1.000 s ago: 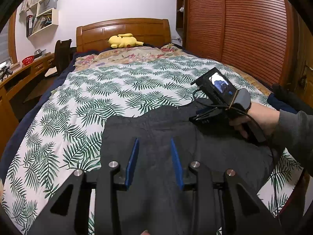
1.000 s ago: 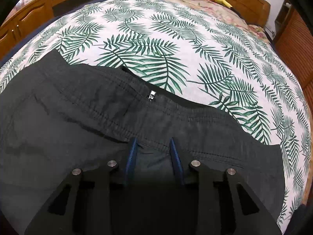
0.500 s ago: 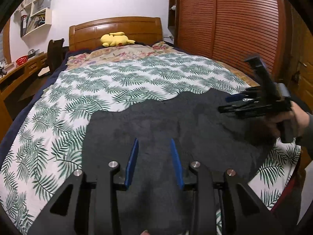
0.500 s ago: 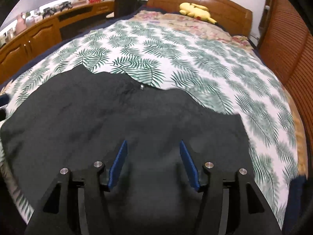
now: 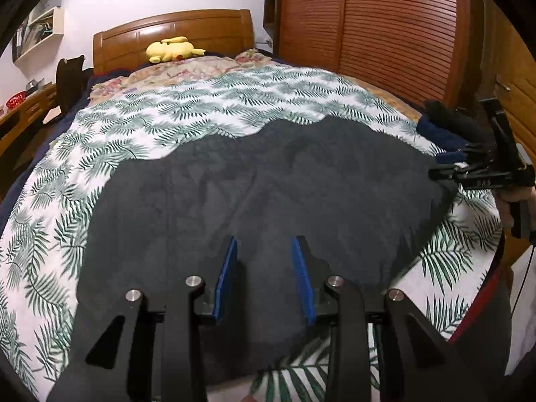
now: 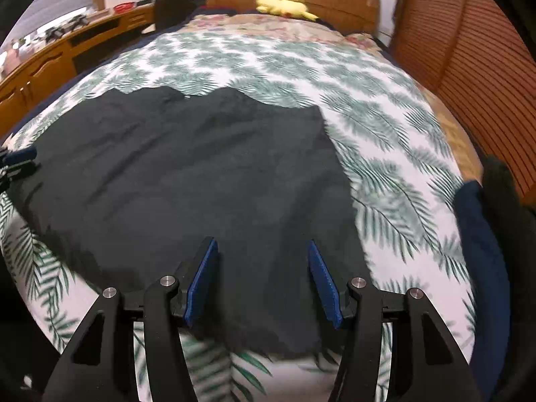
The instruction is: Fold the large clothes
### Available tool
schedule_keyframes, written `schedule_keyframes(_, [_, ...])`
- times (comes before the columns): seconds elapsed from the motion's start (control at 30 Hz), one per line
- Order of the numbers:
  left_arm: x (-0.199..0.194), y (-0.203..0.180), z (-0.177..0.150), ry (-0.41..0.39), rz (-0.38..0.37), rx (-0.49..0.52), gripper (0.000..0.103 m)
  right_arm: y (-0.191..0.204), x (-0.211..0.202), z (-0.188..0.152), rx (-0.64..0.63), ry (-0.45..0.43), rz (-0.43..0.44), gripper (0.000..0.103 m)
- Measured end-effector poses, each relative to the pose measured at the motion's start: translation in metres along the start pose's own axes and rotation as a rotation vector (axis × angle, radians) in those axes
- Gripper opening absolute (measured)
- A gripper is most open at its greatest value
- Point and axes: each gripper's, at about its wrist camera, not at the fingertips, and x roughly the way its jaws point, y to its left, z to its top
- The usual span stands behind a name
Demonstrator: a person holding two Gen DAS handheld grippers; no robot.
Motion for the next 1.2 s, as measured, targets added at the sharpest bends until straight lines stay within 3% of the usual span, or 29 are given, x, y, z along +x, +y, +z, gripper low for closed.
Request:
schedule_keyframes(0.1, [0.005, -0.006, -0.008, 0.02, 0.008, 0.008, 0.033, -0.014, -0.004, -0.011, 0.038, 0.013, -0.045, 0.057])
schedule_keyframes(0.43, [0.018, -0.009, -0.019, 0.048, 0.042, 0.023, 0.033, -0.041, -0.001, -0.031, 0.132, 0.031, -0.066, 0.063])
schedule_keyframes(0.57, [0.021, -0.009, -0.021, 0.054, 0.045, 0.022, 0.033, -0.049, 0.015, -0.04, 0.186, 0.055, -0.04, 0.067])
schedule_keyframes(1.2, [0.022, -0.007, -0.021, 0.047, 0.06, 0.02, 0.033, -0.05, 0.028, -0.05, 0.212, 0.053, 0.028, 0.065])
